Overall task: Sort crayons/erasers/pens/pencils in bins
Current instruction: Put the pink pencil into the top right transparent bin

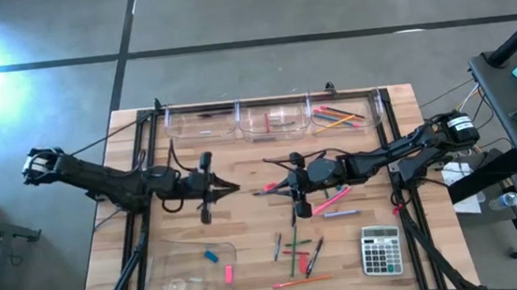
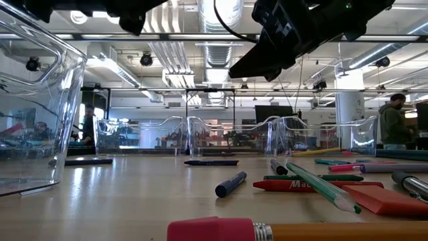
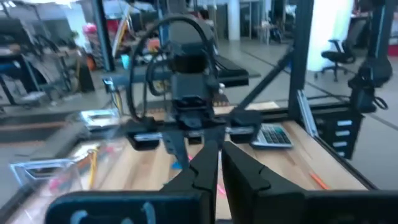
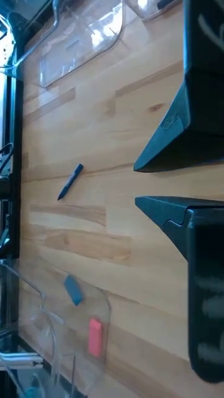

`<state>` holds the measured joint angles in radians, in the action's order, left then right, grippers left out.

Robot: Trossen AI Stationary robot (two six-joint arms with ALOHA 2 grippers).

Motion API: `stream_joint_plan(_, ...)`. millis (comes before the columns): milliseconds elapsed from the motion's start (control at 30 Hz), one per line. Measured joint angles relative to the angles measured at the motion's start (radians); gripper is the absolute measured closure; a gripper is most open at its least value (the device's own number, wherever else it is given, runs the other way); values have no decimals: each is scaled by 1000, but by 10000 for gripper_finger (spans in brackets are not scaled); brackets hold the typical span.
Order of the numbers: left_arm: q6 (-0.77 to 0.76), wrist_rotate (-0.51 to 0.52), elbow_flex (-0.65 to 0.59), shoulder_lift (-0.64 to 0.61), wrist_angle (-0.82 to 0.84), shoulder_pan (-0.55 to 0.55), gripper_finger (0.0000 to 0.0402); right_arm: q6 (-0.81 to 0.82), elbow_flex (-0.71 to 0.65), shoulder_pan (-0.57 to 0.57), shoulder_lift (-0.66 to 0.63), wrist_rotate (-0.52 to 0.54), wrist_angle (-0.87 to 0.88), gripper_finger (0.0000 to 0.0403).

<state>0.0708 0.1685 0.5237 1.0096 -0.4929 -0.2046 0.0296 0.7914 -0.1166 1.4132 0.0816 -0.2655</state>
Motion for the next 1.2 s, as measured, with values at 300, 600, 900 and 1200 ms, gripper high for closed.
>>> stream_joint_plan(300, 100, 1, -33, 5, -57, 40, 393, 271, 60, 81, 0, 2, 323, 322)
stream_joint_plan(600, 93, -3, -12, -30, -63, 53, 393, 411, 203, -22, 3, -31, 707, 280)
stream_joint_plan(900, 97, -4, -11, -55, -63, 79, 309, 417, 286, -57, 3, -29, 1050, 277)
stream_joint_plan(1200, 50, -5, -12, -48, -29, 78, 232, 303, 175, -61, 5, -110, 1055, 269)
